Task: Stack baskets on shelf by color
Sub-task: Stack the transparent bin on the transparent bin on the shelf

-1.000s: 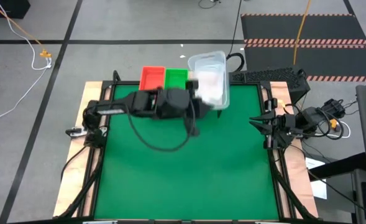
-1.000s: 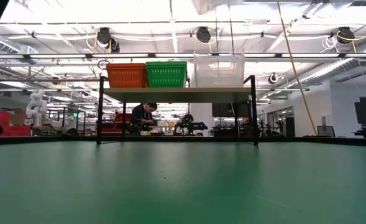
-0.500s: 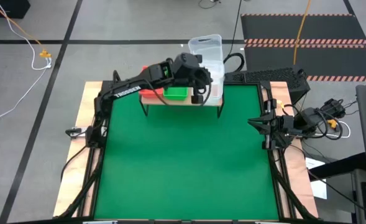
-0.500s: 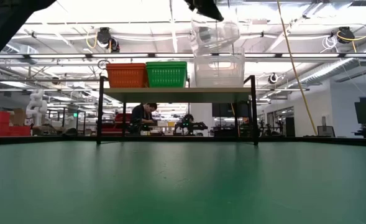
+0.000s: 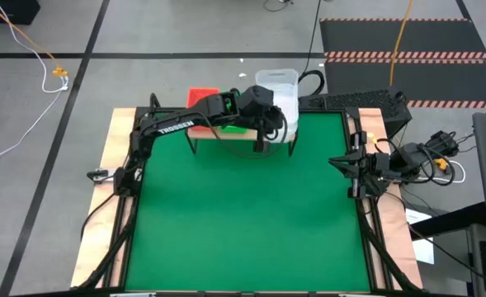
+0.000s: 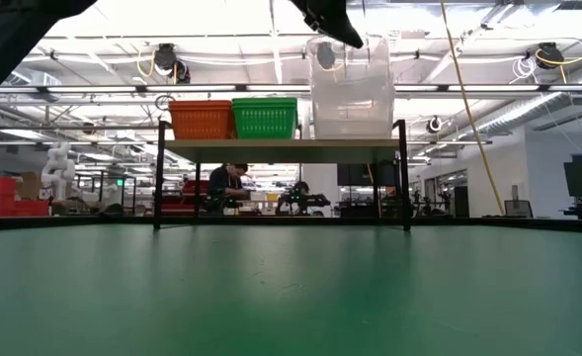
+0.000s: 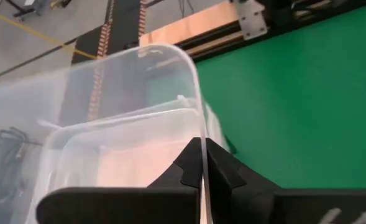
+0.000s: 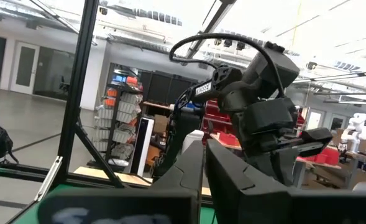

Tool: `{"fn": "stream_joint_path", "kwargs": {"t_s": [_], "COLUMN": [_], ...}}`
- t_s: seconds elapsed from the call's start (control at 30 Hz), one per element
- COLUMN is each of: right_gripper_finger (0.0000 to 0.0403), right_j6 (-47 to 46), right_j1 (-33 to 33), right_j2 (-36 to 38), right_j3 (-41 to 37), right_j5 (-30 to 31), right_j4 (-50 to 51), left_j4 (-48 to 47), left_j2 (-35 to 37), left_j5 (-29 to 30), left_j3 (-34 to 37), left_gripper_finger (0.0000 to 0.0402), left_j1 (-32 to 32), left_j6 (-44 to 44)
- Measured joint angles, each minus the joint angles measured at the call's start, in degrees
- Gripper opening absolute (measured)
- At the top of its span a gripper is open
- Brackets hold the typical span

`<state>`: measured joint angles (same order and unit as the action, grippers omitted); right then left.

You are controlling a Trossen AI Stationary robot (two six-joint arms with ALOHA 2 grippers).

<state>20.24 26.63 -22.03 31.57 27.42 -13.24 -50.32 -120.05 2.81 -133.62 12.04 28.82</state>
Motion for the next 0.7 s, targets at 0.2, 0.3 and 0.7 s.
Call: {"fn": "stream_joint_path", "kwargs": {"t_s": [0.2, 0.3, 0.7], "right_gripper_finger": [0.0013, 0.0013, 0.0013], "right_j6": [-0.01, -0.01, -1.54], "right_j1": [0.0, 0.0, 0.0], "right_j2": [-0.12, -0.12, -0.12], "right_j3": [0.0, 0.0, 0.0], "right_j5": [-0.04, -0.03, -0.06], "right_j4": [0.2, 0.2, 0.77], "left_j4": [-1.18, -0.65, -0.87], "left_j2": [-0.44, -0.39, -0.39], "left_j5": [0.27, 0.24, 0.89], "left_j3": [-0.07, -0.07, -0.07], "left_gripper_finger": [0.0005, 0.0003, 0.0126], "left_j1": [0.16, 0.28, 1.5], "left_j6": [0.92, 0.51, -6.45]}}
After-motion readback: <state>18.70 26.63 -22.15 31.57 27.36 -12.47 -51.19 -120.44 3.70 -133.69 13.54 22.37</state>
